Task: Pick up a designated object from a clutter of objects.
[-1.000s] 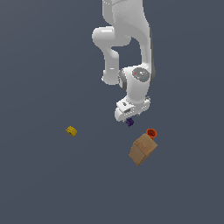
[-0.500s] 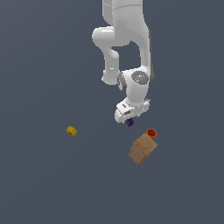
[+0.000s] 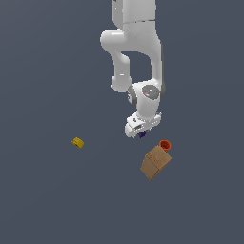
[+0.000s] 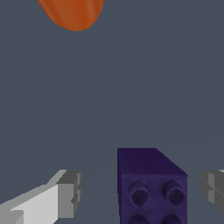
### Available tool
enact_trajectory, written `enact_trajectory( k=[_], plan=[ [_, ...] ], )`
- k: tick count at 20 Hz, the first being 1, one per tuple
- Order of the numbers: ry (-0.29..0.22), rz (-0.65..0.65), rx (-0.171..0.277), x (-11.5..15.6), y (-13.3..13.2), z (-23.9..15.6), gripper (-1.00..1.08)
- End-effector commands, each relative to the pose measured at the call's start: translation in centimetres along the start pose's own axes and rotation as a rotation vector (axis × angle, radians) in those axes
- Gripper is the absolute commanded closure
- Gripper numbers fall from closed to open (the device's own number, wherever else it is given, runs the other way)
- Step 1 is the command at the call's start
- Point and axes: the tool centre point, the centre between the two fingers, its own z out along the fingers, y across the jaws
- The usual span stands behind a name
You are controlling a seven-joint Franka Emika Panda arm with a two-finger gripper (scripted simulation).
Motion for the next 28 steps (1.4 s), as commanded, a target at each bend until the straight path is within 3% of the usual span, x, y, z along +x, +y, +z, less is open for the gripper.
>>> enact_trajectory(
  k=[1,2,17,28],
  plan=[
    [0.001,0.000,0.000,0.0,0.0,0.2,-0.92],
    [0.001,0.000,0.000,0.0,0.0,0.2,1.08],
    [0.001,0.000,-0.001,0.2,0.0,-0.4,1.08],
    [0.001,-0.001,0.000,2.2,0.2,-5.8,1.08]
  ],
)
